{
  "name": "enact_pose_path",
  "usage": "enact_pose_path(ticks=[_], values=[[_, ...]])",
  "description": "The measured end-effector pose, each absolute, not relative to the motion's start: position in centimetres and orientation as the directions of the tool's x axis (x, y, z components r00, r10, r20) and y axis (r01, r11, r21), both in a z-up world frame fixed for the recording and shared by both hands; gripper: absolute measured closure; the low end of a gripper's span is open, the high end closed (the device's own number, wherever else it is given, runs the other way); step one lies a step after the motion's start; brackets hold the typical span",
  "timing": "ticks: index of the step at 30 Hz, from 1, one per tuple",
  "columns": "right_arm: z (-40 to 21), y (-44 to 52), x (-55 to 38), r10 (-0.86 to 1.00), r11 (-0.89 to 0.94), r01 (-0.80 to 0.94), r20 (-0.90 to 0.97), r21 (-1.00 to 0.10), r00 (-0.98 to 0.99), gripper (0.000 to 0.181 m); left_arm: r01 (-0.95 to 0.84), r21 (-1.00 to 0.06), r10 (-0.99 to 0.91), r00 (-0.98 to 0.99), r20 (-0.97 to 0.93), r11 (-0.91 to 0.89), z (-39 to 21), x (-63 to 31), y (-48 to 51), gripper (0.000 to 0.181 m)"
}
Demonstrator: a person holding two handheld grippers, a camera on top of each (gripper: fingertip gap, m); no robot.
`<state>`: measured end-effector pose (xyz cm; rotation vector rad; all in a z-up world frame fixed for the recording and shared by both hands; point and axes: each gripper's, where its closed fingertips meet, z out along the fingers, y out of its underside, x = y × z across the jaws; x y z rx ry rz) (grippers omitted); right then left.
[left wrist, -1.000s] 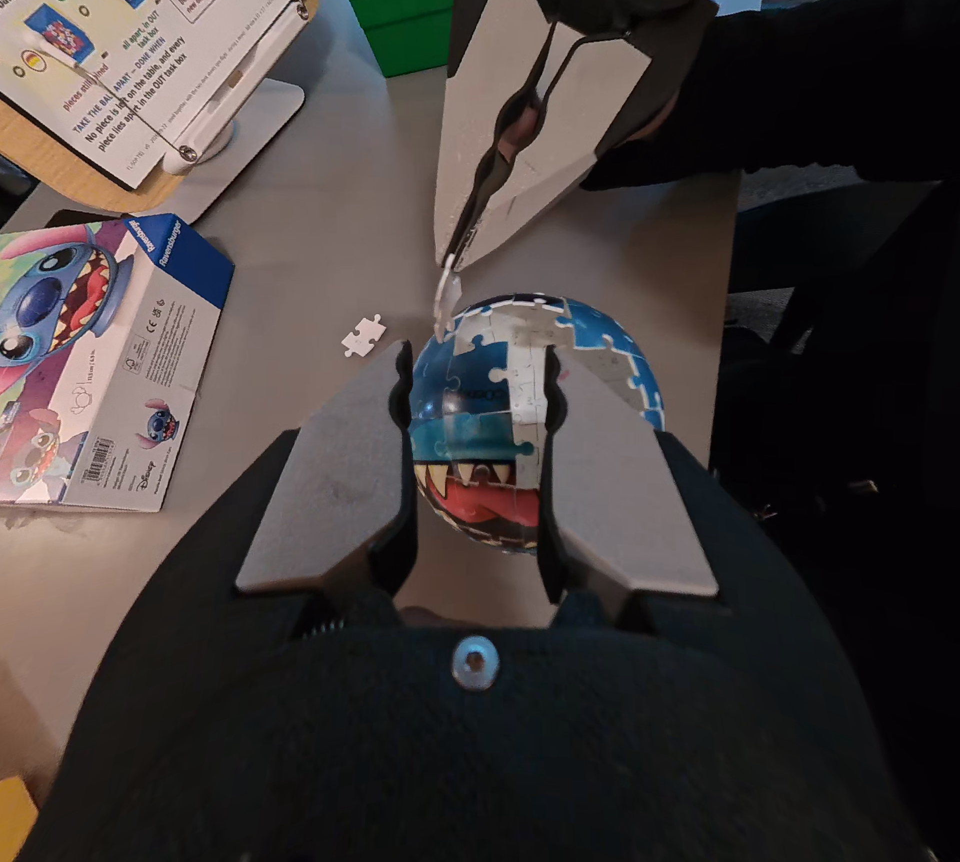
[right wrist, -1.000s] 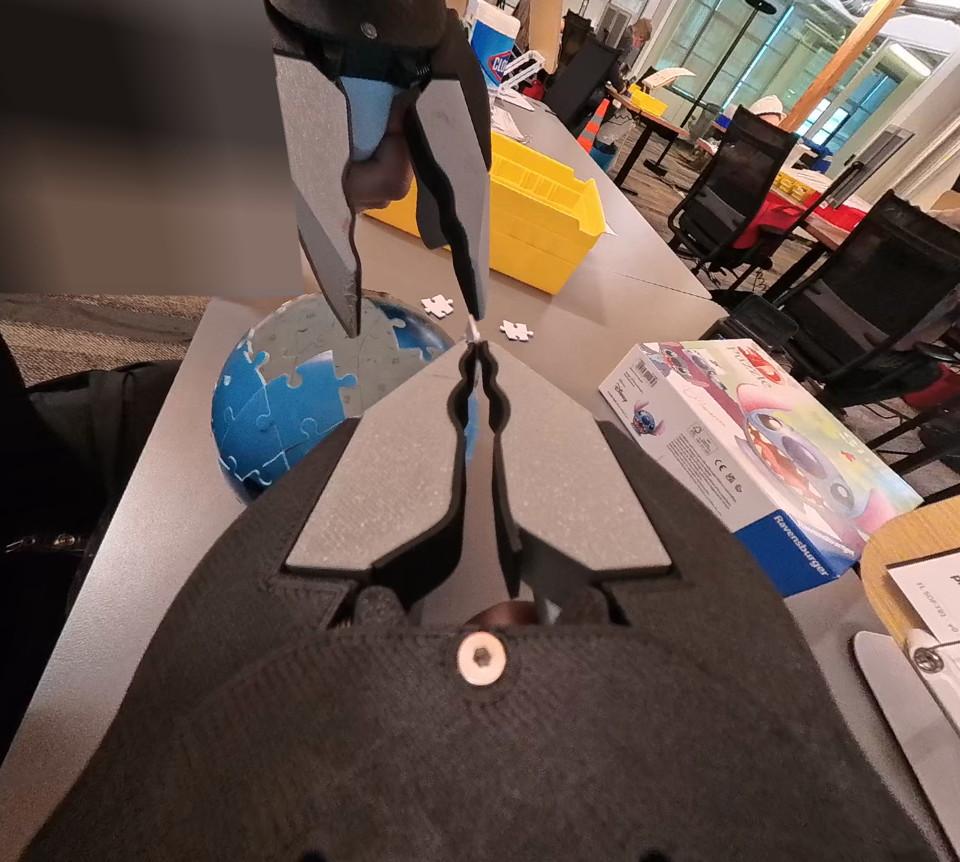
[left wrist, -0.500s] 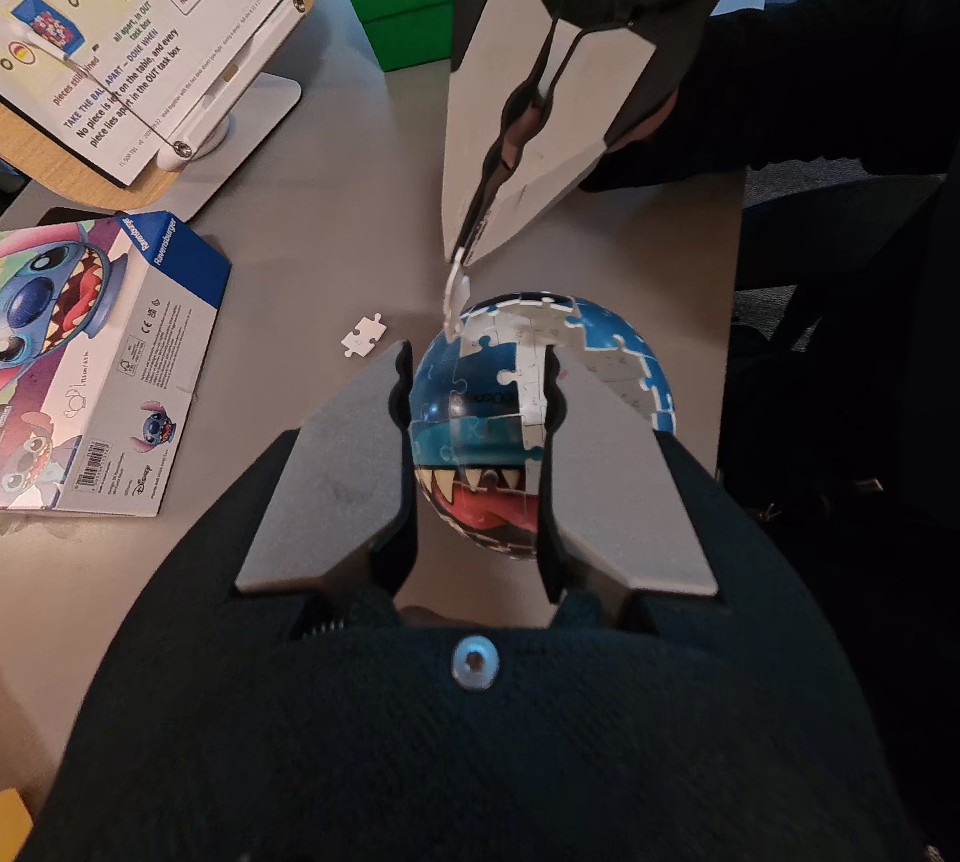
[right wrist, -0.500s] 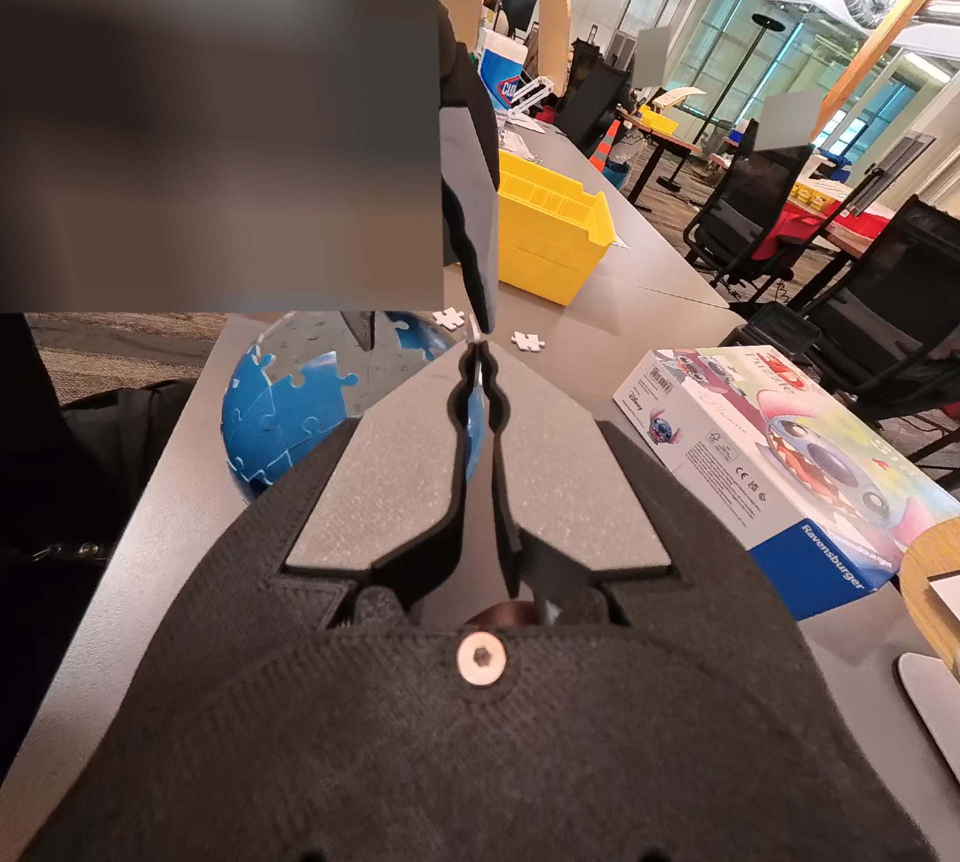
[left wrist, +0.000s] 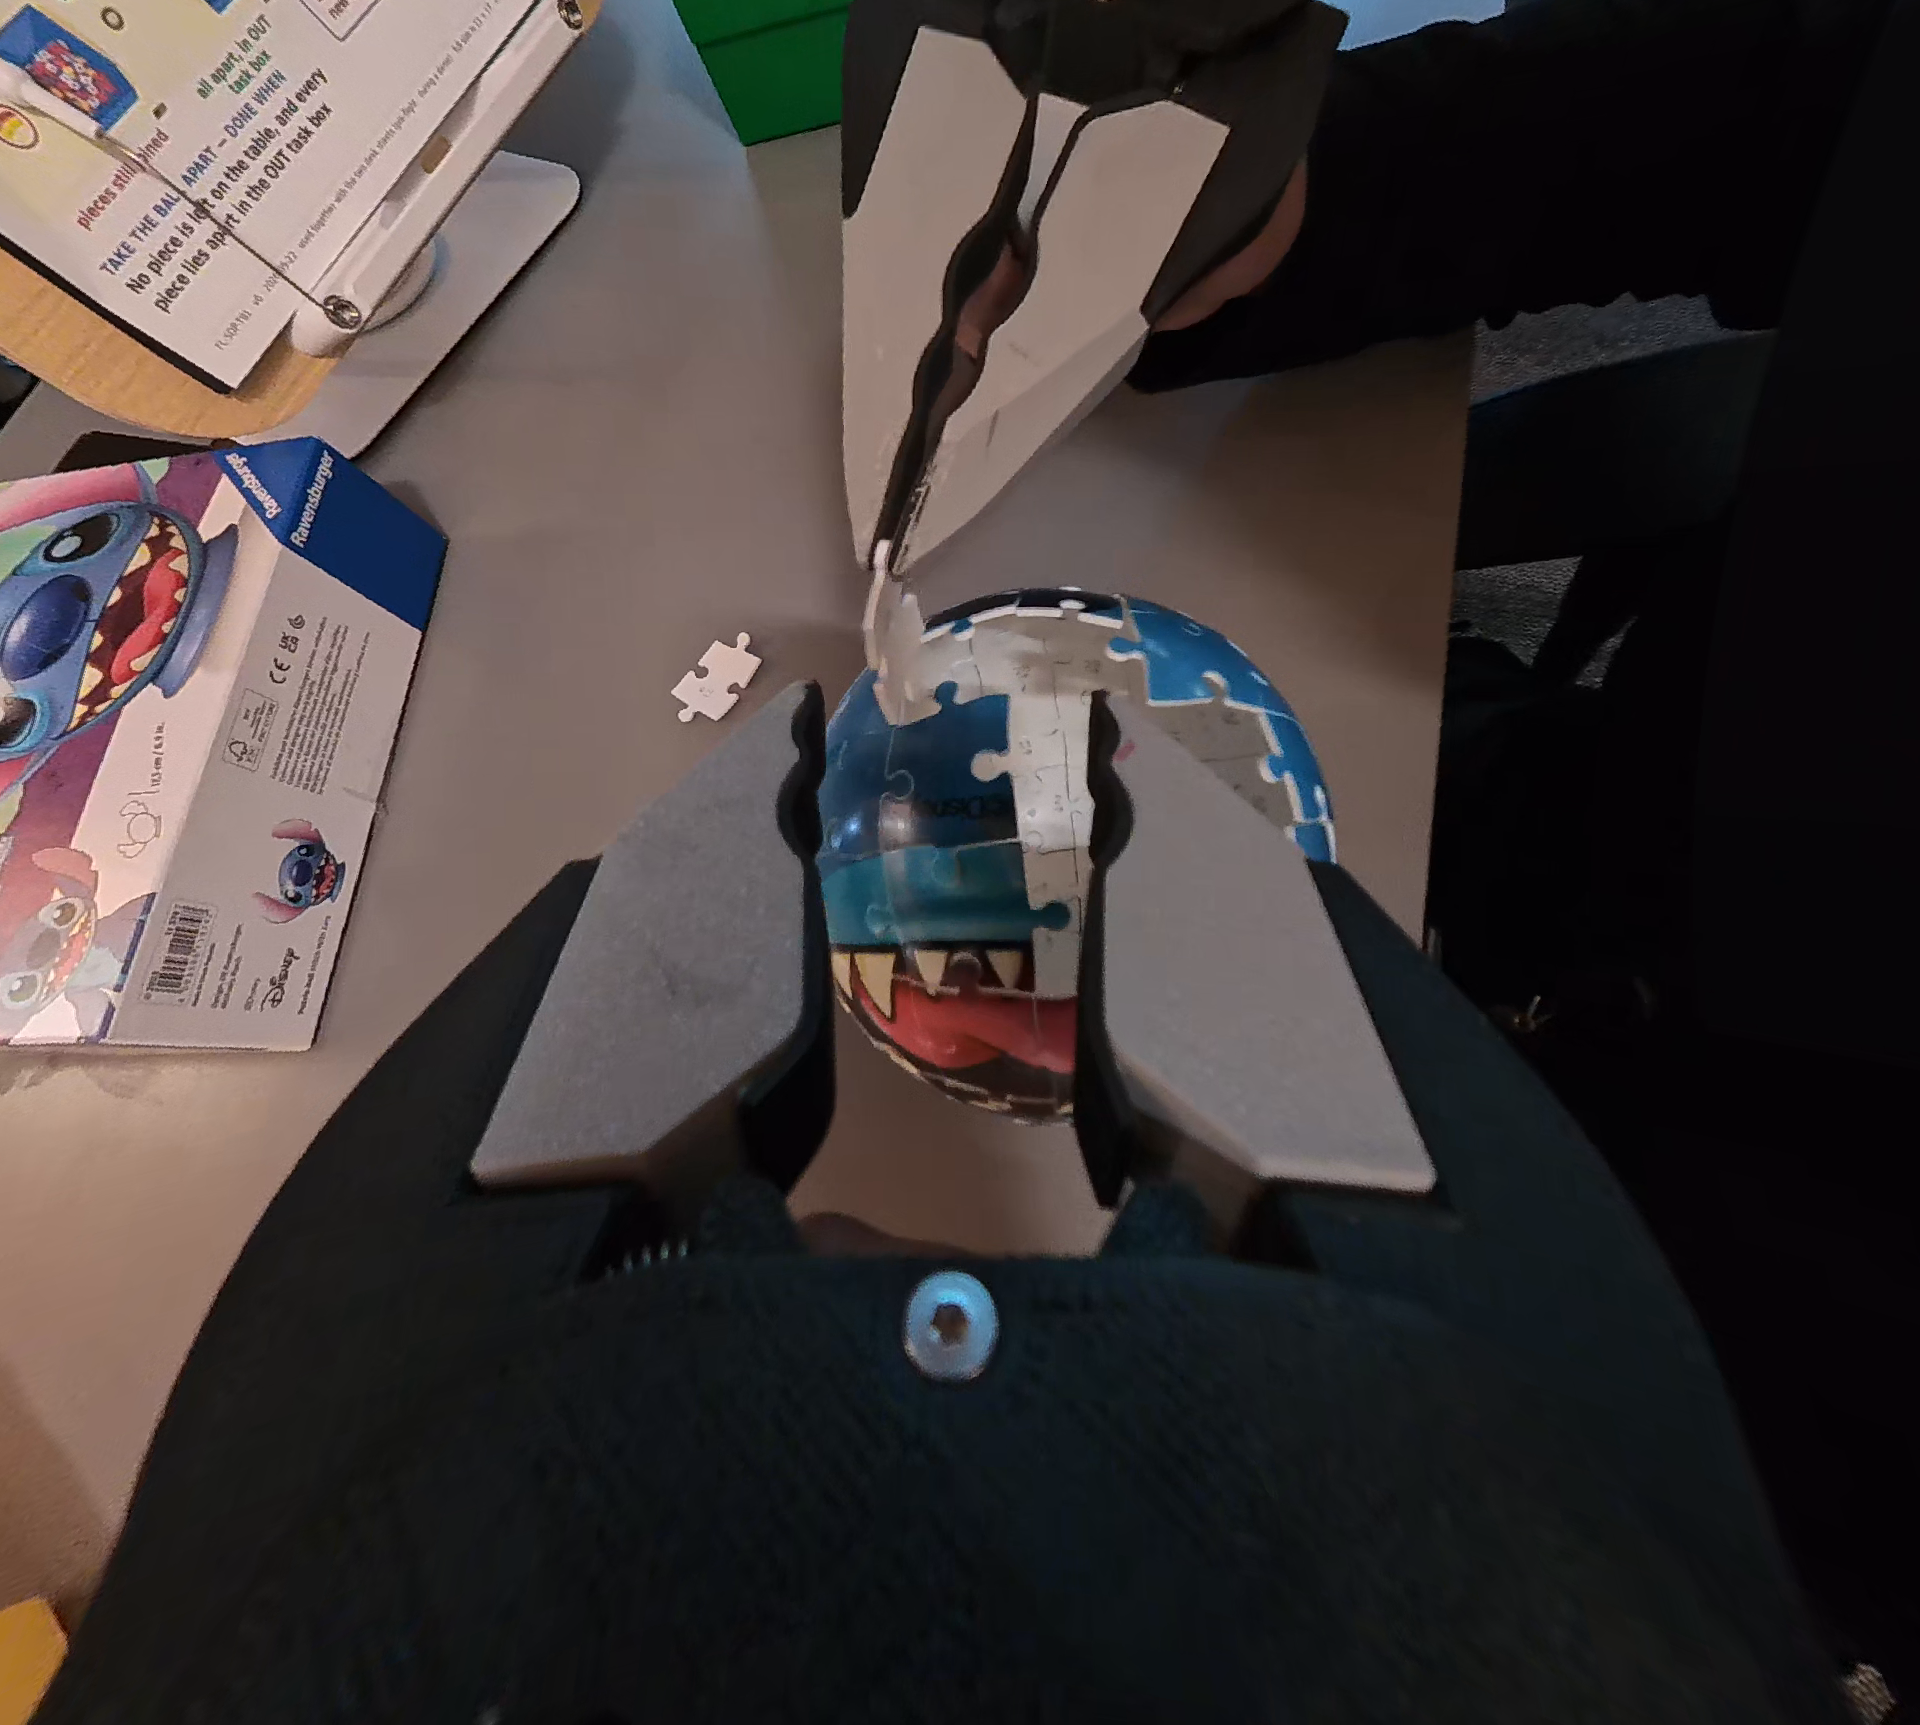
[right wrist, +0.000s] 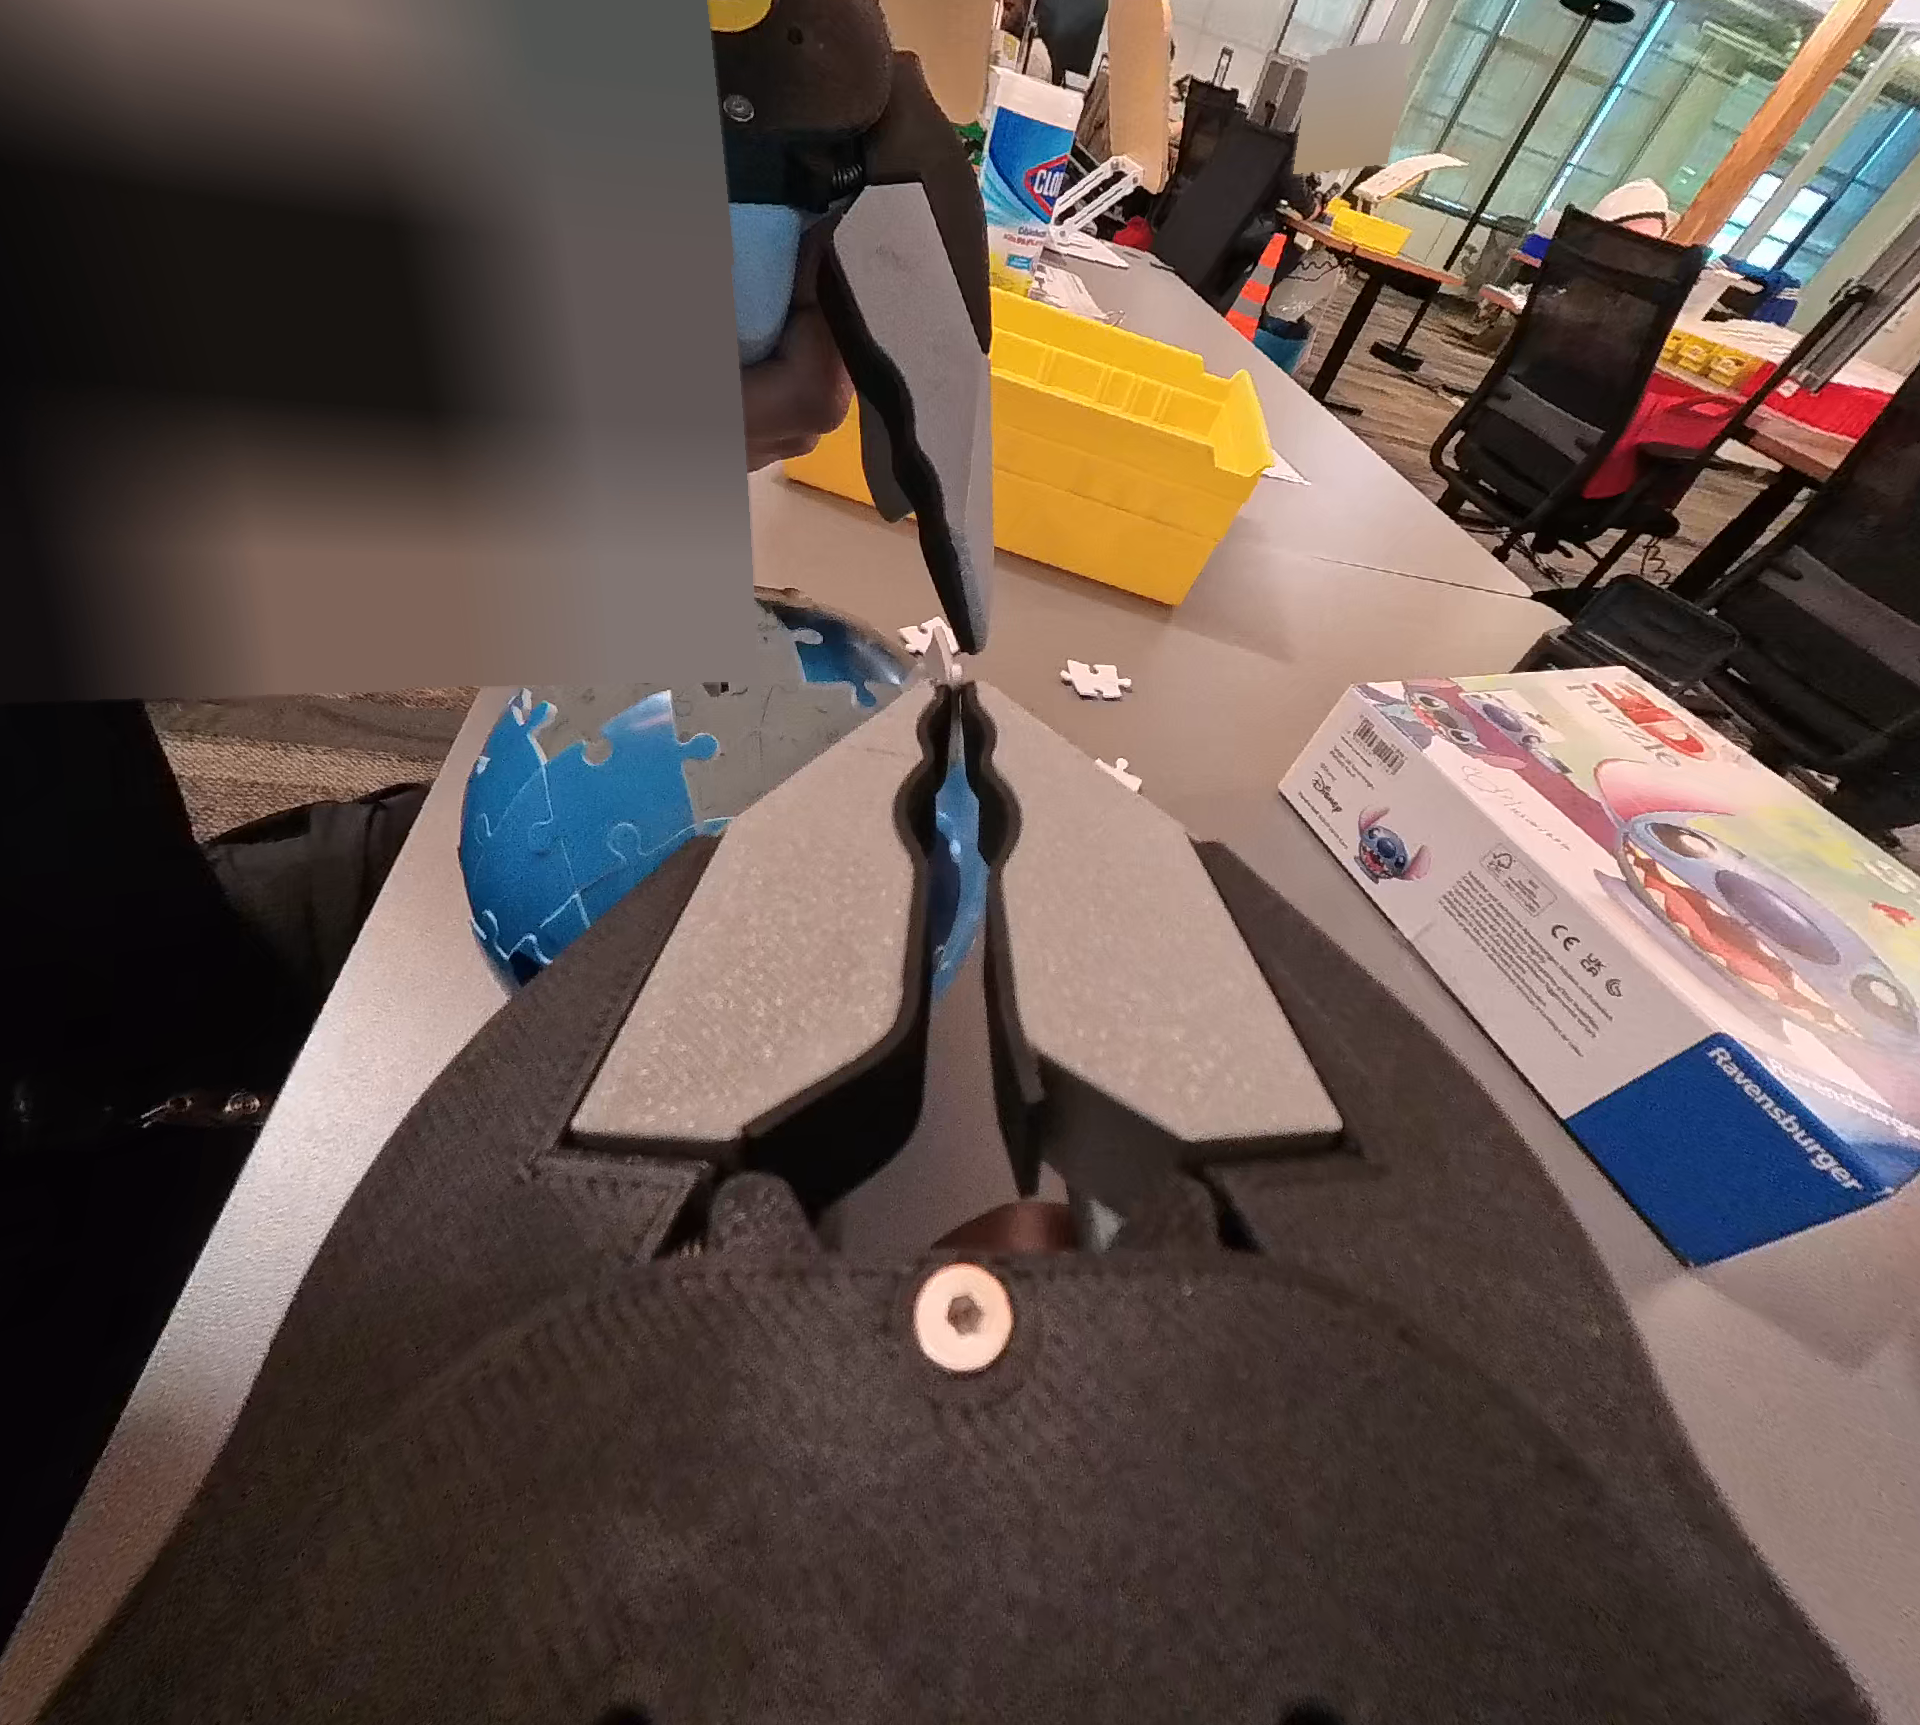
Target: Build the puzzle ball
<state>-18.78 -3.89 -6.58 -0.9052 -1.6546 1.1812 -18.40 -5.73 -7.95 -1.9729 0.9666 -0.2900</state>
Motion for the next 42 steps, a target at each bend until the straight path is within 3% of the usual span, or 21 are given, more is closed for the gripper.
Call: enact_pose_path(ticks=[12,29,42], values=[[-6.6,-3.7,-19.1,0.931,0.240,0.127,0.192,-0.962,-0.309,0.181,-0.499,-0.819,-0.738,0.659,-0.146,-0.284,-6.0,-19.4,-5.5,0.133],[-6.6,-3.3,-19.3,0.966,0.135,0.258,0.069,-0.957,-0.249,0.181,-0.516,-0.780,-0.793,0.608,-0.043,-0.353,-7.0,-20.0,-3.0,0.168],[-6.5,-3.4,-19.7,0.973,0.115,0.288,0.049,-0.951,-0.227,0.181,-0.508,-0.785,-0.806,0.591,-0.019,-0.355,-7.2,-19.9,-3.0,0.169]])
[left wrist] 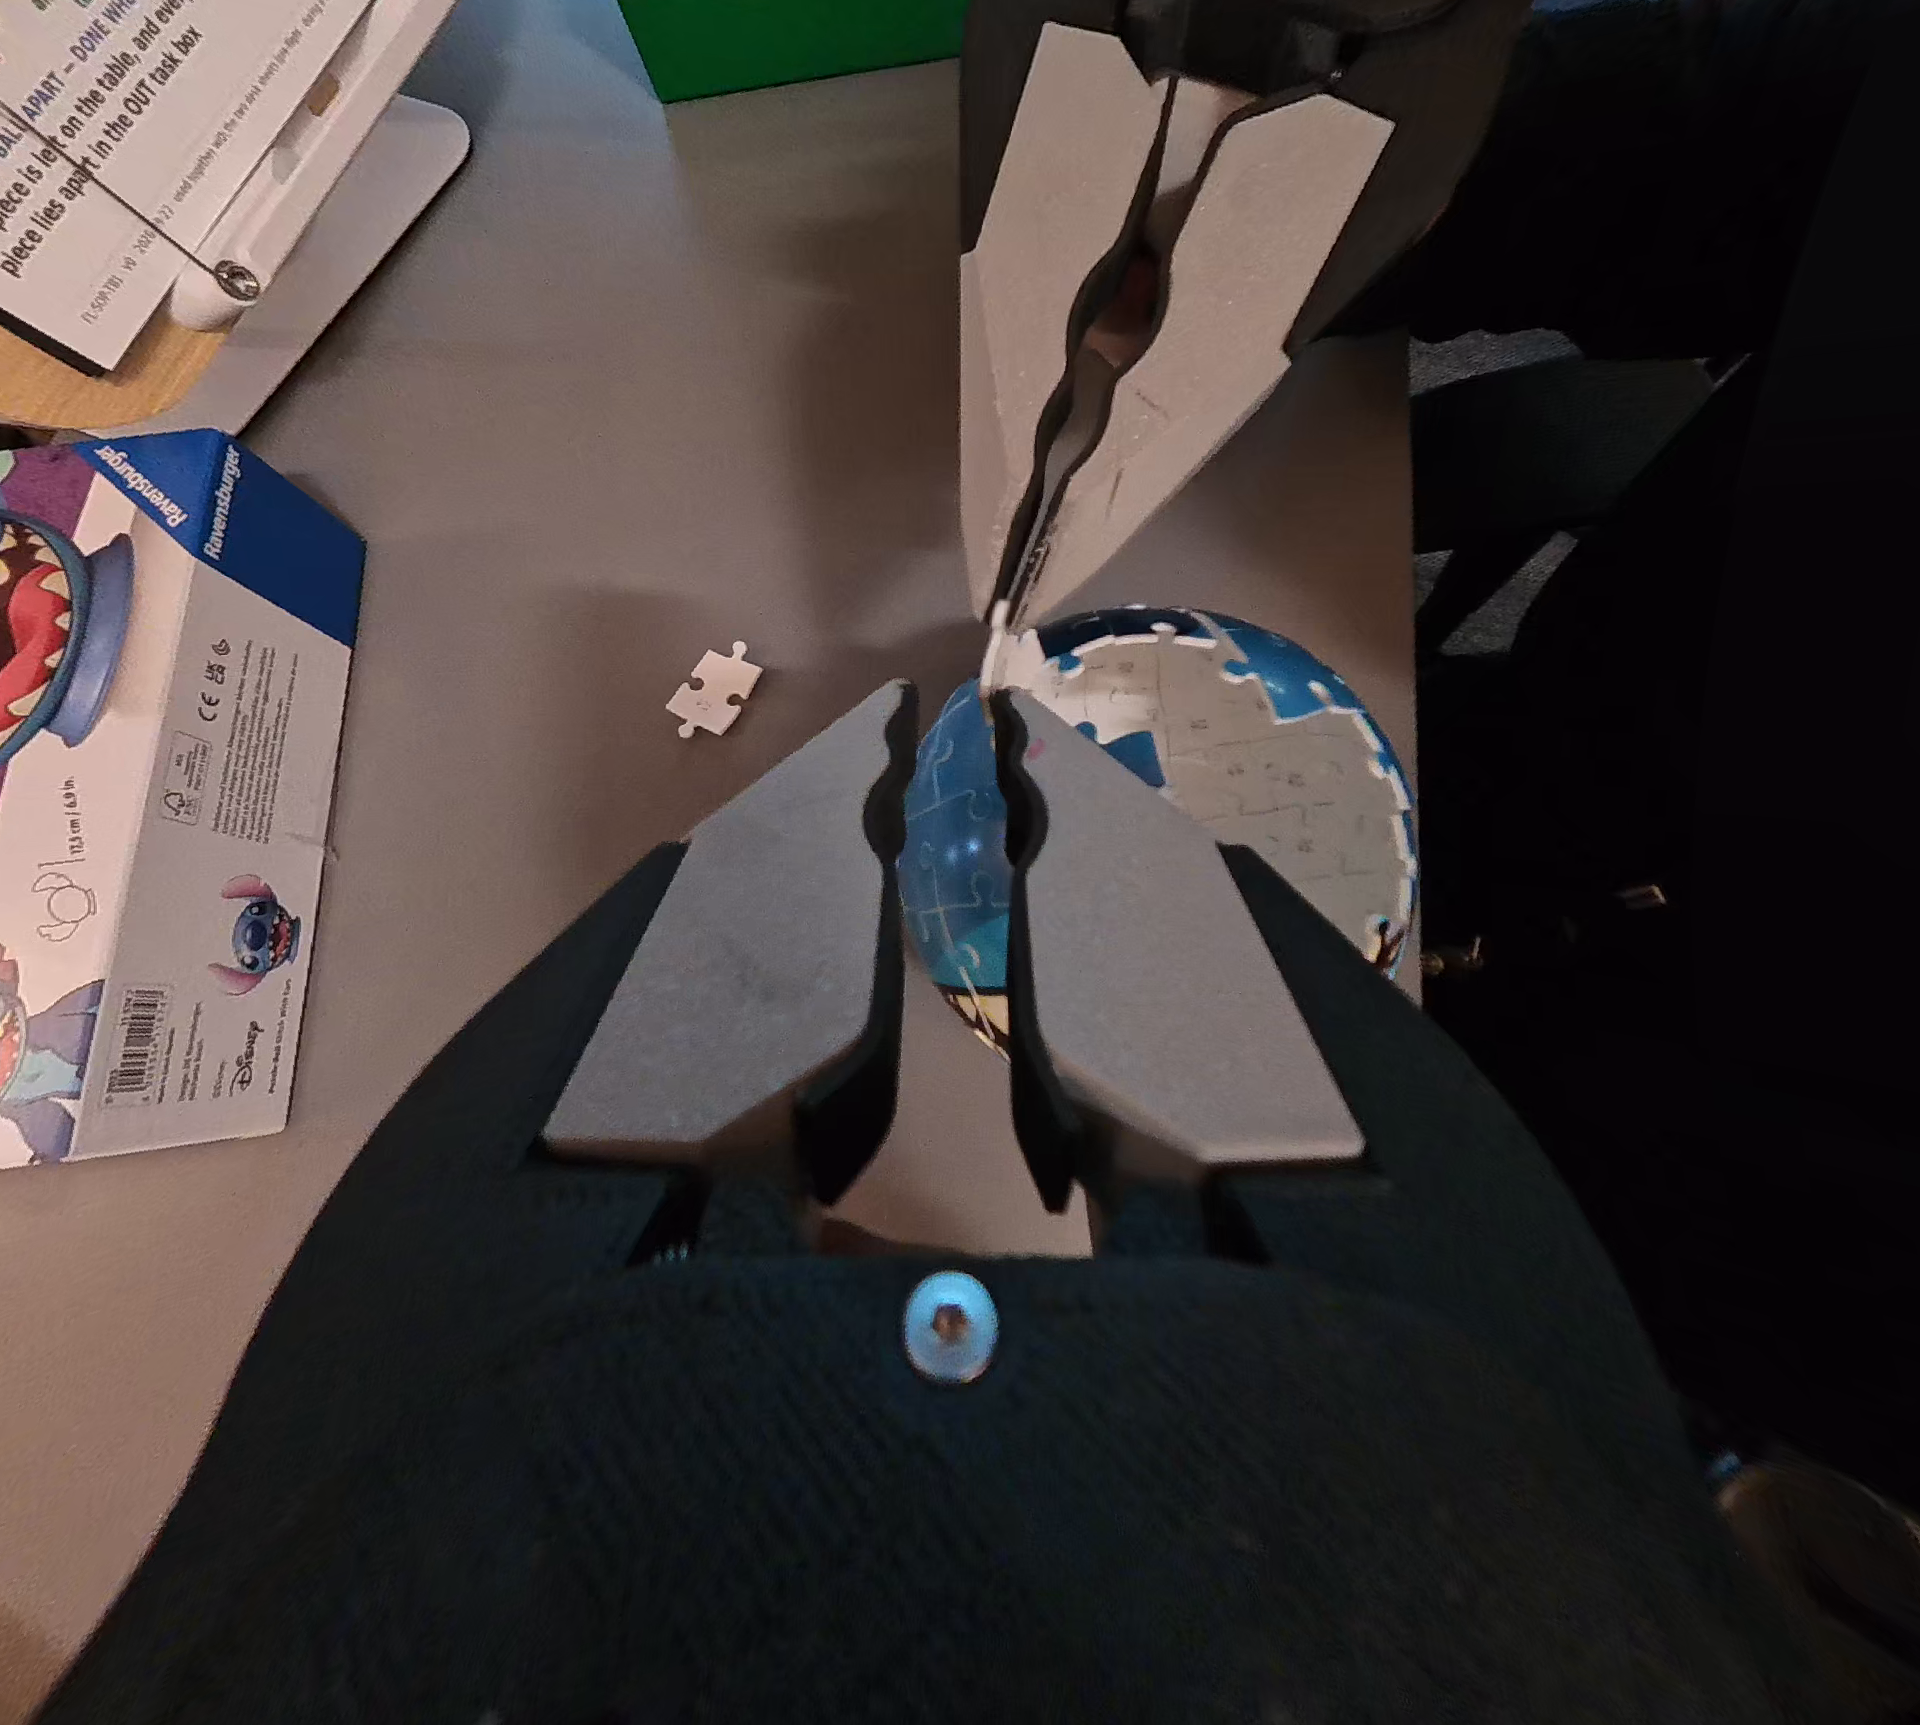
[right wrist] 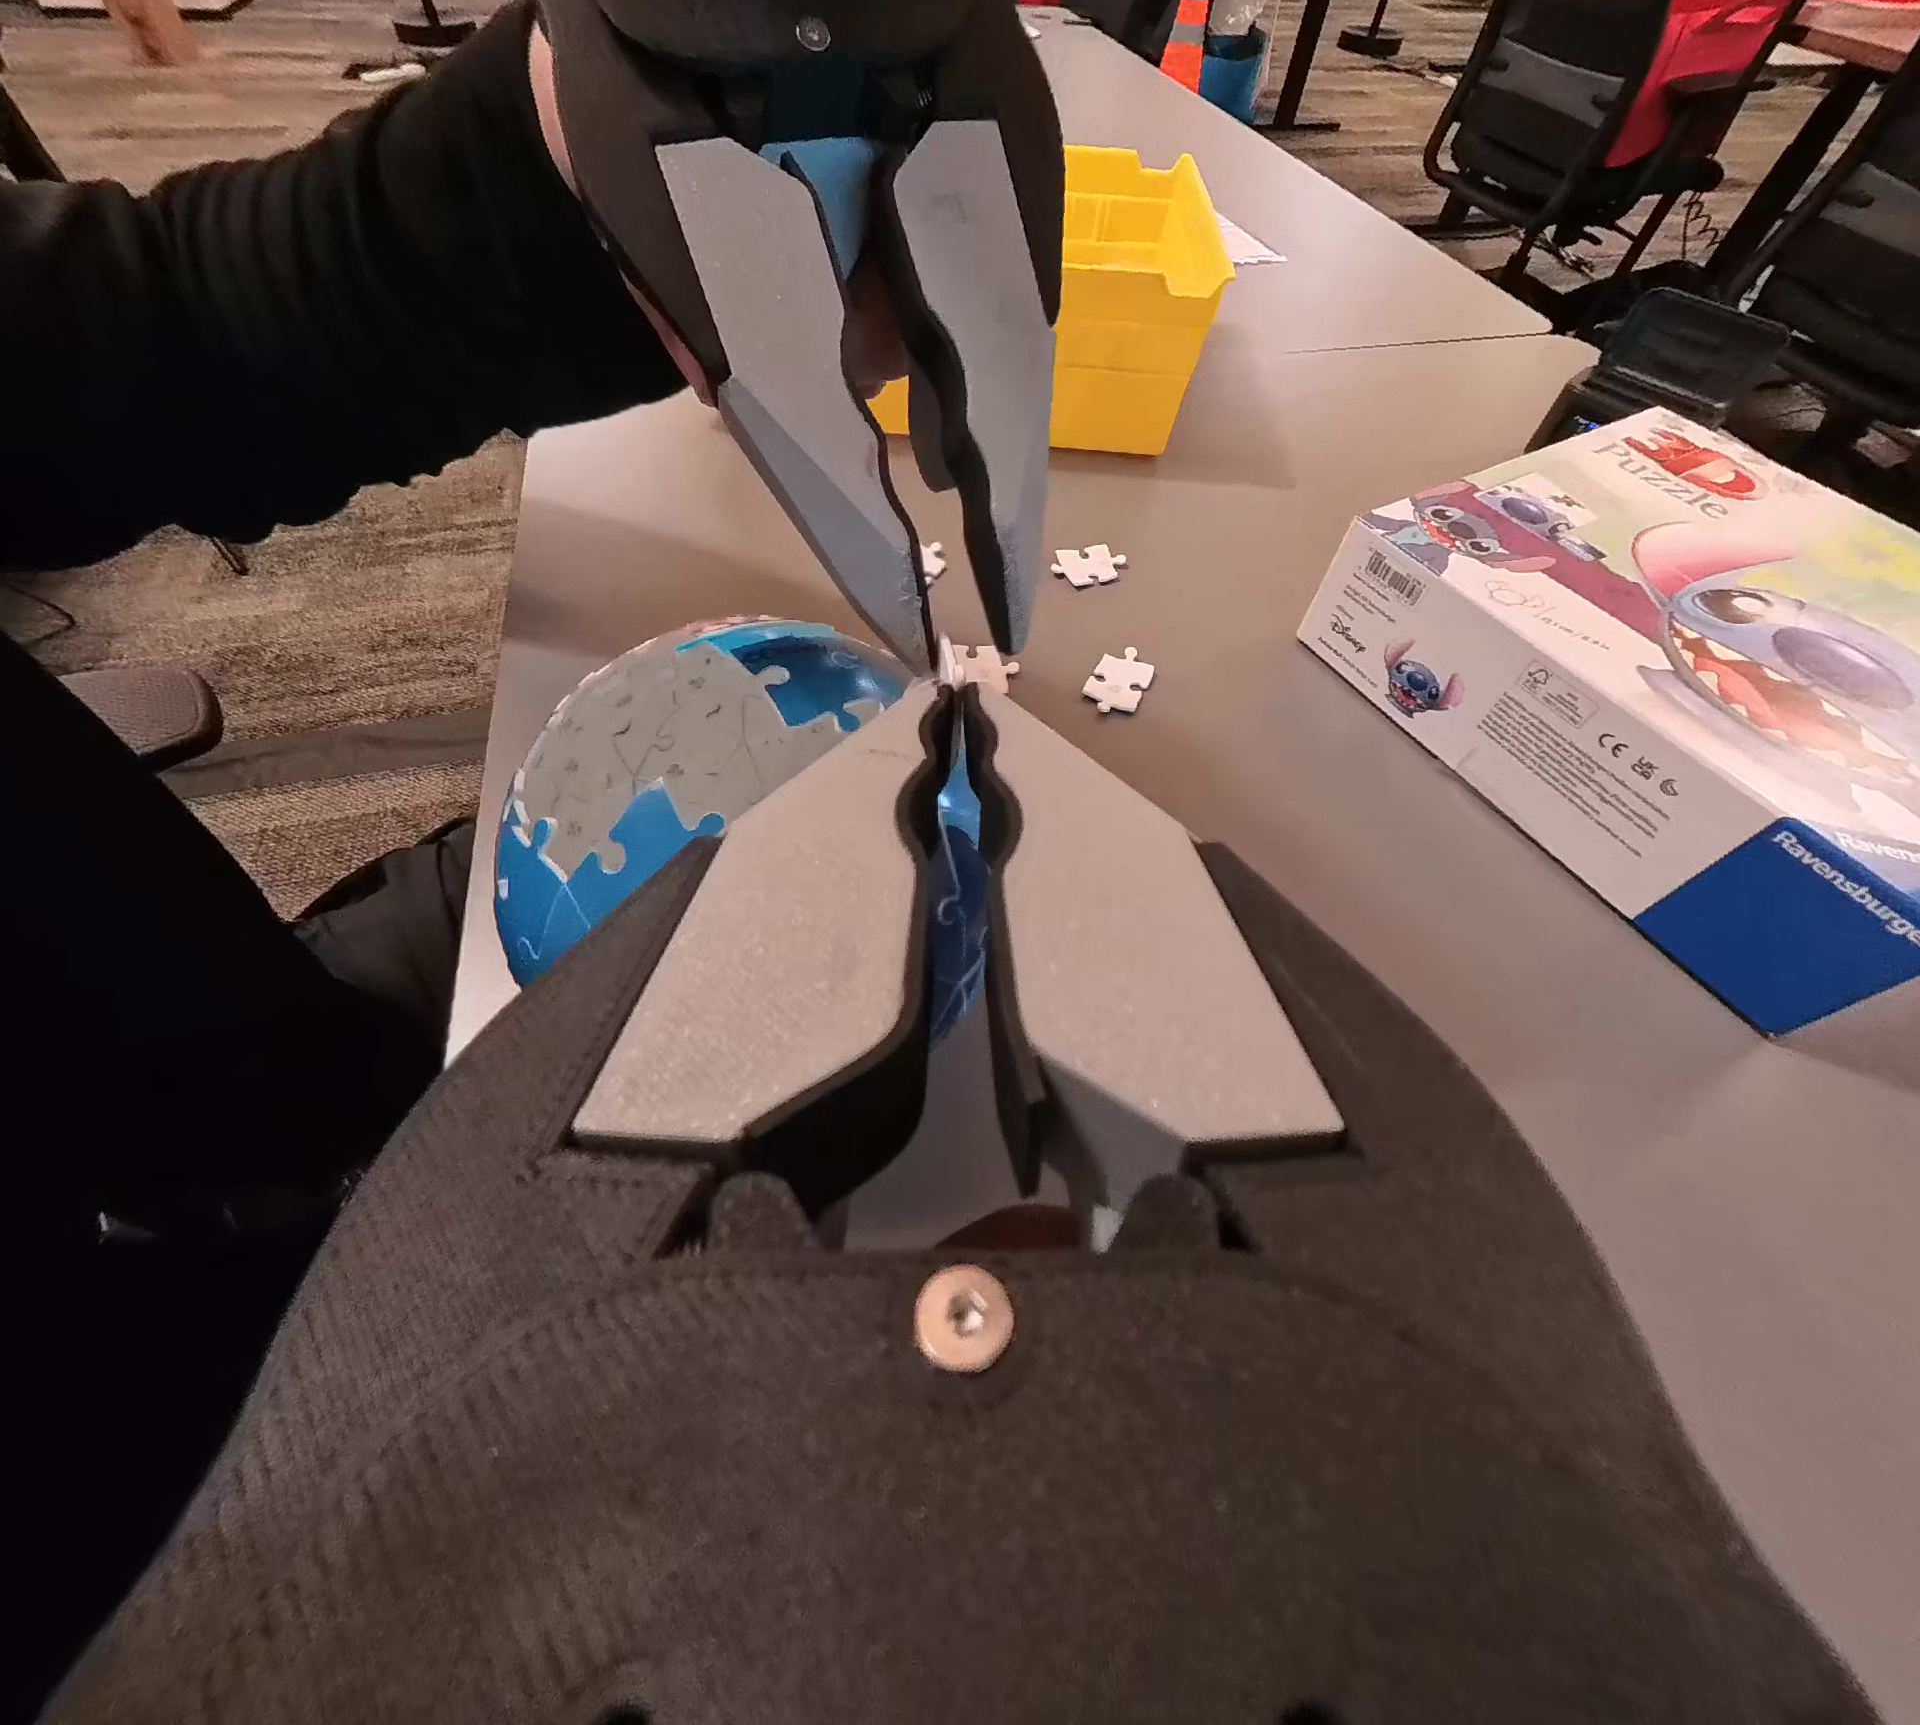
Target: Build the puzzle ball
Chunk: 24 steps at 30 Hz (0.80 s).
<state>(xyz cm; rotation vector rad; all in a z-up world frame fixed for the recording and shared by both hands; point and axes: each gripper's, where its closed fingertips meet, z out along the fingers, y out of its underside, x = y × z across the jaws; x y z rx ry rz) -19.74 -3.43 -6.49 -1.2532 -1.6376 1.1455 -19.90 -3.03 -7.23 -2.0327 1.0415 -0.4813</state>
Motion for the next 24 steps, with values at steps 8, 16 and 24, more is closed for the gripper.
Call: enact_pose_path(ticks=[8,16,24], values=[[-6.78,-3.28,-19.91,0.974,0.094,0.288,0.029,-0.953,-0.224,0.181,-0.514,-0.782,-0.812,0.583,-0.017,-0.352,-7.57,-20.02,-3.23,0.174],[-7.10,-3.08,-20.20,0.975,0.094,0.290,0.030,-0.952,-0.219,0.181,-0.513,-0.785,-0.816,0.577,-0.016,-0.347,-7.78,-20.05,-3.32,0.181],[-6.88,-3.34,-20.22,0.969,0.091,0.266,0.025,-0.960,-0.244,0.181,-0.478,-0.805,-0.813,0.582,0.009,-0.351,-7.76,-20.29,-3.32,0.181]])
